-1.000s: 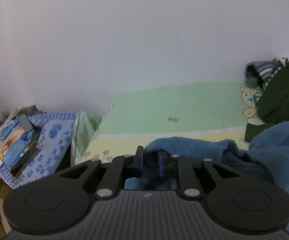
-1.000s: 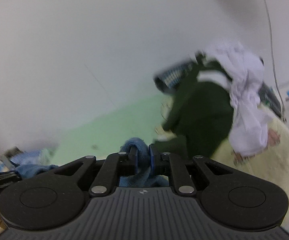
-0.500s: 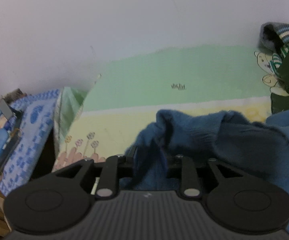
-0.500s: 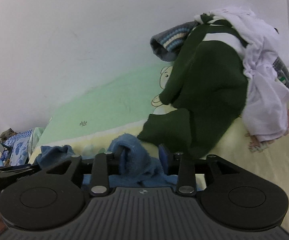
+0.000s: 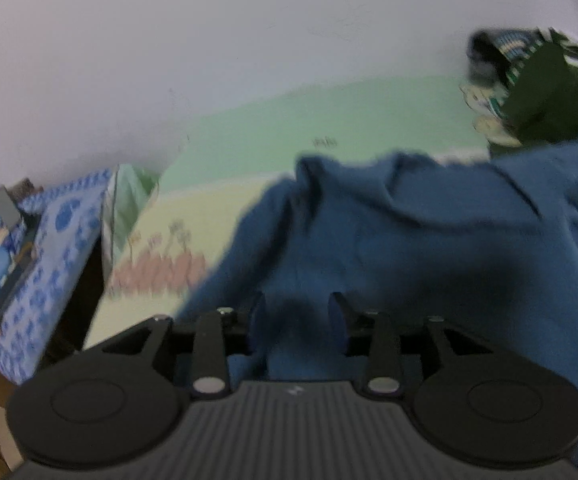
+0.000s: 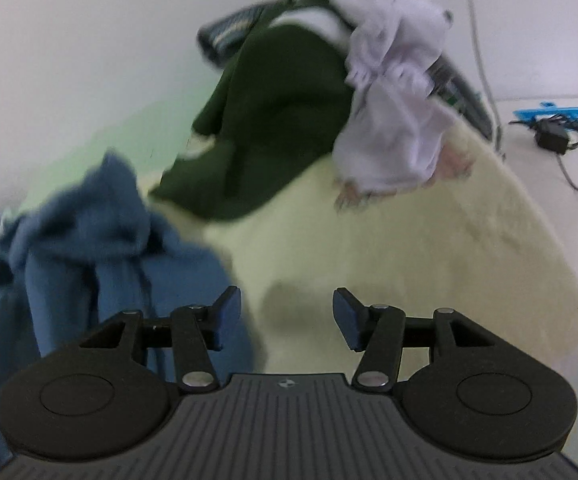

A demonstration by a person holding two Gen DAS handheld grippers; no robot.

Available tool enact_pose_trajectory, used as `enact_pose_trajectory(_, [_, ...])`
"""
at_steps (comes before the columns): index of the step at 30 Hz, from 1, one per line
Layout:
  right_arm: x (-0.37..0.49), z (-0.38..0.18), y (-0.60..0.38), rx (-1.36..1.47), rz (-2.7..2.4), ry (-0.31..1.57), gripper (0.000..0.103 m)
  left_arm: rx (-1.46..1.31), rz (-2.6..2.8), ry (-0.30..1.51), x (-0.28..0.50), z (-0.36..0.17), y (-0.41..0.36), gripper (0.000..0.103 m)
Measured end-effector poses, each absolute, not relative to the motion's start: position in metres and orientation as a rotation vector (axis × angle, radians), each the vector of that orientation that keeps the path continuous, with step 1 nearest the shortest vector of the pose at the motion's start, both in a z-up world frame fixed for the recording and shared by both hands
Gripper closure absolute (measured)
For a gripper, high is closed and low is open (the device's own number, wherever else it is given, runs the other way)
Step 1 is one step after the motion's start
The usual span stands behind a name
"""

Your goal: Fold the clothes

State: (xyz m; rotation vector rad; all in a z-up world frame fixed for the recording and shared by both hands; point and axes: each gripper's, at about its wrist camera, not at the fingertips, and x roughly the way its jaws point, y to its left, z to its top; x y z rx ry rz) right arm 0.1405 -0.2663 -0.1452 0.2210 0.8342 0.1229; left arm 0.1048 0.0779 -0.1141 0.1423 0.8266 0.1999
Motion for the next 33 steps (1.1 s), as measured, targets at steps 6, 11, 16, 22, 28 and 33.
enact_pose_trajectory(6, [0.141,-0.149,-0.237,0.148,0.148,0.836,0.050,0.160,0.179,0.866,0.079,-0.134,0.066,0.053])
enact_pose_trajectory(11, [0.138,-0.148,-0.228,0.160,0.166,0.846,0.049,0.131,0.216,0.862,0.070,-0.137,0.070,0.047])
enact_pose_trajectory(16, [0.129,-0.146,-0.209,0.029,0.202,0.834,0.089,0.196,0.308,0.817,0.053,-0.133,0.079,0.044])
enact_pose_trajectory(22, [0.124,-0.128,-0.227,0.105,0.182,0.773,0.092,0.189,0.374,0.779,0.031,-0.119,0.111,0.031])
enact_pose_trajectory(28, [0.122,-0.095,-0.238,0.100,0.122,0.674,0.093,0.113,0.355,0.851,0.042,-0.127,0.144,0.046])
enact_pose_trajectory(33, [0.119,-0.056,-0.271,0.141,0.031,0.568,0.093,-0.013,0.269,0.893,0.056,-0.133,0.154,0.092])
